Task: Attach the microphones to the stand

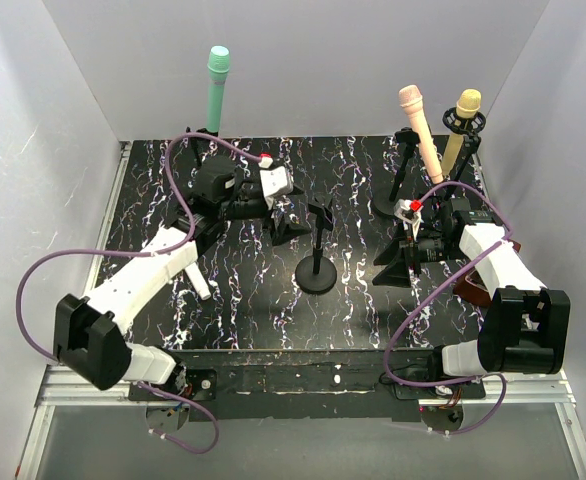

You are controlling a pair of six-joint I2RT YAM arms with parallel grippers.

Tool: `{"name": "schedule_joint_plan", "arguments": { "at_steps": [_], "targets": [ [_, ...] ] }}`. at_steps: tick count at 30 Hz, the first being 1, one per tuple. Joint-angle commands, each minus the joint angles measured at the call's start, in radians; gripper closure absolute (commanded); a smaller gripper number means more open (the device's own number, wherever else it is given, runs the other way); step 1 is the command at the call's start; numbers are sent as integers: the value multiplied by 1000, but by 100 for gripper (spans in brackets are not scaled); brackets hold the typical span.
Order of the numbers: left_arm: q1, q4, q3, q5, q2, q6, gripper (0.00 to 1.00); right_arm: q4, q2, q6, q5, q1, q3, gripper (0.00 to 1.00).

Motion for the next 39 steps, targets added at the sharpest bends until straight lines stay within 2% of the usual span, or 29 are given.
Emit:
{"name": "schedule_joint_plan", "arguments": {
  "at_steps": [1,12,18,20,24,31,39],
  "targets": [
    [8,156,51,117,29,-67,7,-24,1,-23,-10,3,9,20],
    [16,234,85,213,129,-179,26,-21,7,-22,-5,3,9,20],
    [16,225,98,210,149,-200,49,-24,10,-22,-4,3,9,20],
    [16,225,97,200,146,-206,61,-23,12,-22,-4,3,9,20],
    [16,214,88,164,130,-222,68,-21,16,-22,-2,3,9,20],
    [13,188,28,-35,20,-277,79,-18,16,-16,1,1,9,20],
    [-68,116,14,-335,-84,-289,82,-23,21,-16,-5,3,12,20]
  ]
}}
